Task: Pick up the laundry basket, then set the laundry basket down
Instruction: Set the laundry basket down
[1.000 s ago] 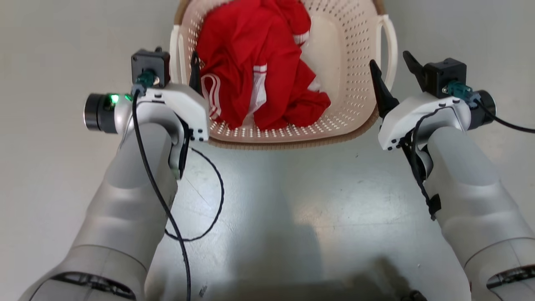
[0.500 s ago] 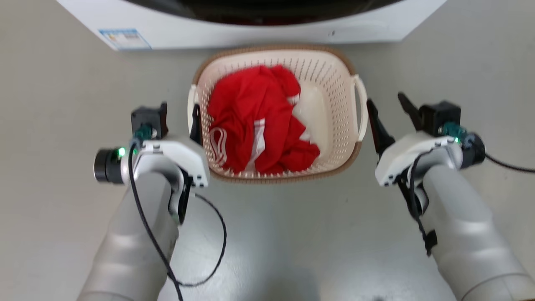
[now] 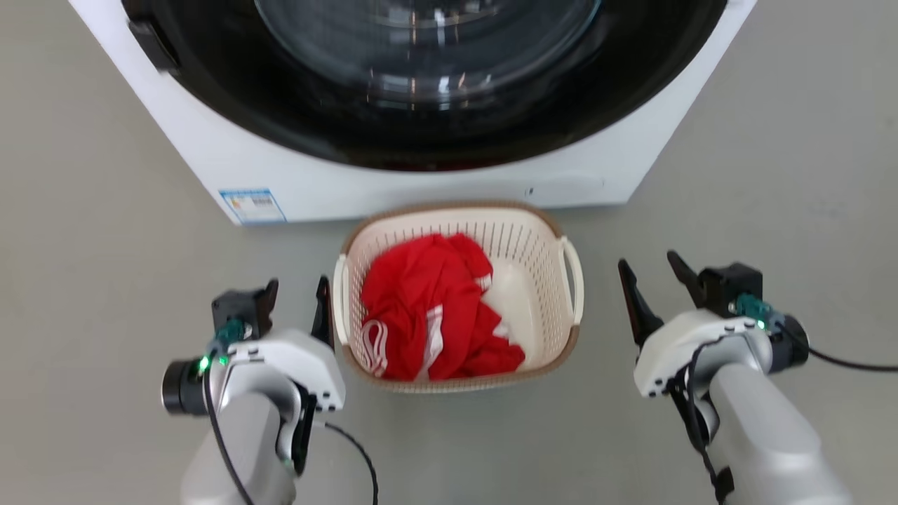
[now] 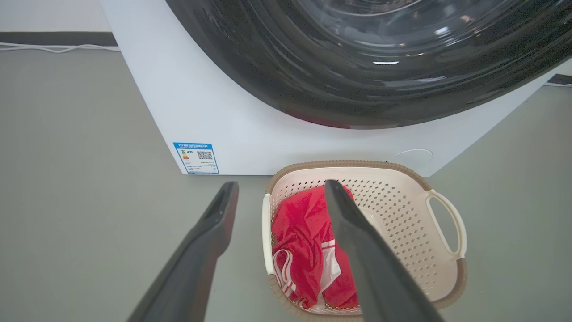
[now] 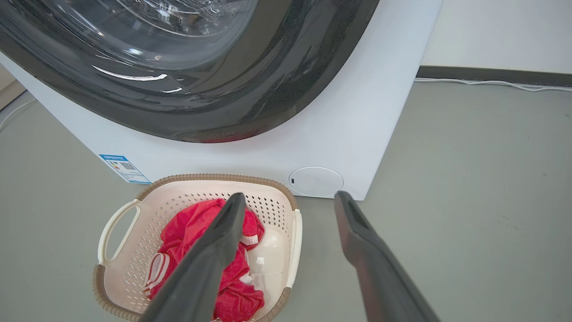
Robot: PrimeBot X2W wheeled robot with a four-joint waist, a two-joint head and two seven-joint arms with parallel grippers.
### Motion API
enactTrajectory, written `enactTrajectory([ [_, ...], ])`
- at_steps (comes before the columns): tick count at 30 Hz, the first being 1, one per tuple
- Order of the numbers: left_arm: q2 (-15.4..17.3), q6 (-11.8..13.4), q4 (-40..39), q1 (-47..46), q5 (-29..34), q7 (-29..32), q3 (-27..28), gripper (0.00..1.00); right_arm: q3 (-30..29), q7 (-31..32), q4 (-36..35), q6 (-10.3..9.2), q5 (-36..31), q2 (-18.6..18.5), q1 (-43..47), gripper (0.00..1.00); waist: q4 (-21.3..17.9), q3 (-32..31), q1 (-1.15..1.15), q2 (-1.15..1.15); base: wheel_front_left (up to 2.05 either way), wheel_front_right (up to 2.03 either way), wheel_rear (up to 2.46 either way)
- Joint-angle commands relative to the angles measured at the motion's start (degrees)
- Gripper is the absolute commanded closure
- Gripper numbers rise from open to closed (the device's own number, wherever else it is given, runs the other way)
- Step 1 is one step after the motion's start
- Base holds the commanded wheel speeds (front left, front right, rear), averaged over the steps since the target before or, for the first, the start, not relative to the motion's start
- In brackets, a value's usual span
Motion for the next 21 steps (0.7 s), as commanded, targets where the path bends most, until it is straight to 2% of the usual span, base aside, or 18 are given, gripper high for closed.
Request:
enactTrajectory([
  [1,1.08,-0.32,-2.02,1.71,-0.41,-0.36,1.87,0.00,0.82,-0.61,-1.54,0.34,-0.24,0.61,1.73,0.00,-0.28,-4.28,0.00,0.00,0.00,0.00,0.00],
  [9,1.07,-0.53,-5.43,7.75,-1.35,-0.36,3.68,0.00,1.20,-0.61,-3.23,0.34,-0.20,0.61,6.64,0.00,-0.09,-10.73,0.00,0.00,0.00,0.00,0.00],
  [21,1.06,-0.72,-10.72,14.72,-2.88,-0.36,6.49,0.00,0.66,-0.61,-8.01,0.34,-1.63,0.61,11.17,0.00,-0.67,-16.22,0.00,0.00,0.00,0.00,0.00],
])
